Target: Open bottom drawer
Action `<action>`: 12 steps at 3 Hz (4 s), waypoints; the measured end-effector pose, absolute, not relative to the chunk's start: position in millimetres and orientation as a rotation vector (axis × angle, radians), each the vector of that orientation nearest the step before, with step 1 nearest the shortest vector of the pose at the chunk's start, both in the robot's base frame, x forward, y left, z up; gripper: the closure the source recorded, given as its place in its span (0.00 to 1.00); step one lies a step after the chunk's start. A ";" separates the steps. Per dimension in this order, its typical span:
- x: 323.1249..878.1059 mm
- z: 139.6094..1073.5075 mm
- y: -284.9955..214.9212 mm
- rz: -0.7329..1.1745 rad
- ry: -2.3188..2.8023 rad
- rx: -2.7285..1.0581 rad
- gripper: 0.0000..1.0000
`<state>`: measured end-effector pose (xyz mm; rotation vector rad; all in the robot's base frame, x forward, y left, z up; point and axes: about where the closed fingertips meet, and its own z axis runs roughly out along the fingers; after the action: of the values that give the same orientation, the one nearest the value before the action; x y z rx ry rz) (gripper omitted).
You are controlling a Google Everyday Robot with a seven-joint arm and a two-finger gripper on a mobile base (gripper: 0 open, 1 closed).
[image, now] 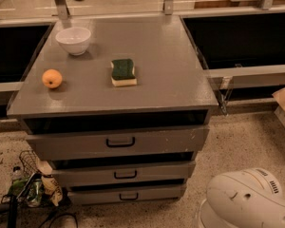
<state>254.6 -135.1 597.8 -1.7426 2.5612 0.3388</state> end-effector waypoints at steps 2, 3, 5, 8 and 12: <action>263.8 585.6 -126.7 0.357 2.537 -1.697 1.00; 286.5 565.9 -111.4 0.374 2.521 -1.635 1.00; 330.5 541.9 -90.9 0.382 2.510 -1.565 1.00; 330.5 540.7 -90.3 0.385 2.513 -1.565 0.19; 327.6 503.2 -84.0 0.373 2.476 -1.530 0.00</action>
Offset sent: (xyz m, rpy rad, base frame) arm 0.0291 0.0274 -0.0407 0.1215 -0.0749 -0.0645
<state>327.6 -84.0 503.2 -1.5301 2.4760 0.3732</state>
